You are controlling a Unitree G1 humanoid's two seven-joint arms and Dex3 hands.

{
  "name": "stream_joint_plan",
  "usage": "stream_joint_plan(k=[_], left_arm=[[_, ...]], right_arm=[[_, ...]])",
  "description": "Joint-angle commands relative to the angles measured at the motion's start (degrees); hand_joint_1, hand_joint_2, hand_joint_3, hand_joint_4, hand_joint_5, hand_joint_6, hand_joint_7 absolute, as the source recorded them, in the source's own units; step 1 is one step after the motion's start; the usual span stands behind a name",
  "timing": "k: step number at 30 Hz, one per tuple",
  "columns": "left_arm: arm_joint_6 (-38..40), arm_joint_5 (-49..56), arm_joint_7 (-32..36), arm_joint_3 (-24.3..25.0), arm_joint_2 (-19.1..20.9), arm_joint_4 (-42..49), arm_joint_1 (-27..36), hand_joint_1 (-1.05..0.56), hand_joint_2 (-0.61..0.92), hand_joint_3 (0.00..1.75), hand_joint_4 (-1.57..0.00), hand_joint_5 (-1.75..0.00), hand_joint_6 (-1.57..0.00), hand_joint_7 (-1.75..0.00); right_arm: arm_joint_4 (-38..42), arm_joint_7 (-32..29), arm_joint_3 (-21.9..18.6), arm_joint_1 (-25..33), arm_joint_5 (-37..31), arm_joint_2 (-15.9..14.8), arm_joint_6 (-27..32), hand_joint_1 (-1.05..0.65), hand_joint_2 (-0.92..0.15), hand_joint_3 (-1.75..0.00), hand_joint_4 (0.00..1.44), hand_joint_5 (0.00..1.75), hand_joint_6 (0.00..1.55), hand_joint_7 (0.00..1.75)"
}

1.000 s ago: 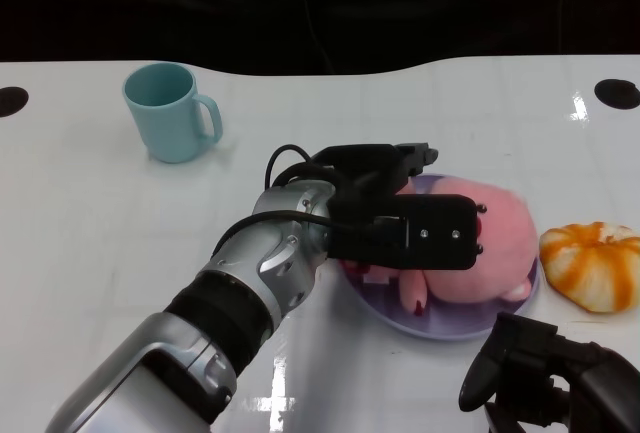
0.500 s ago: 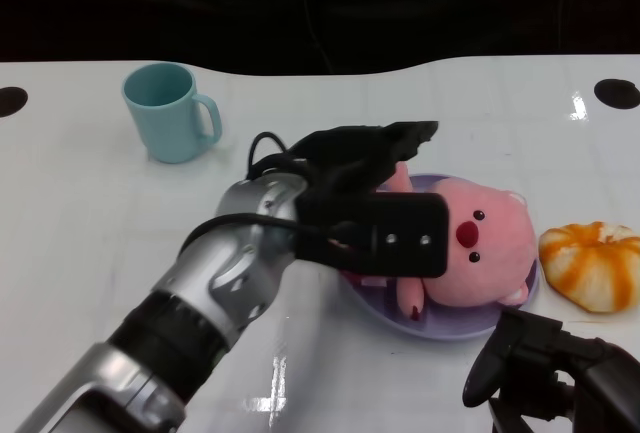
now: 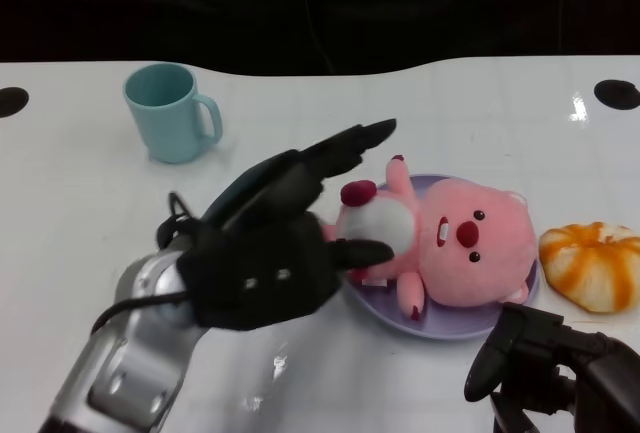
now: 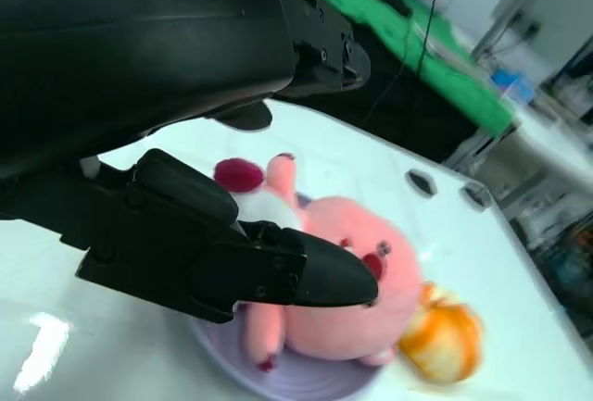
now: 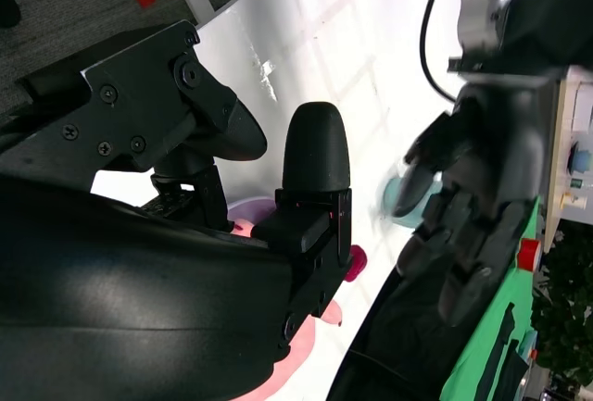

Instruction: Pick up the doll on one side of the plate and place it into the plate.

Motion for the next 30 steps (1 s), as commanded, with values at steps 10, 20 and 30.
stream_joint_plan(k=[10, 20, 30], left_arm=[[-3.28, -18.30, 4.64, 9.81, -6.73, -12.51, 17.62, -0.27, 0.86, 0.42, -0.63, -1.23, -0.69, -0.76], [10.83, -27.27, 7.76, 12.48, -8.95, -27.03, 30.05, -0.13, 0.53, 1.20, -0.79, -1.54, -0.78, -1.24], [30.77, -39.29, 11.44, 15.64, -8.71, -39.11, 37.98, -0.14, 0.44, 1.39, -0.95, -1.75, -0.77, -1.69]], right_arm=[[-0.21, -0.12, -0.31, -0.08, 0.73, 0.01, 0.22, -0.08, -0.60, -1.19, 0.62, 1.75, 0.54, 1.53], [-0.33, -0.05, -0.27, -0.22, 1.09, 0.14, 0.67, -0.08, -0.60, -1.19, 0.61, 1.75, 0.53, 1.54], [0.14, 0.26, -0.48, -0.51, 1.03, -0.13, -0.07, -0.09, -0.60, -1.19, 0.62, 1.75, 0.53, 1.54]])
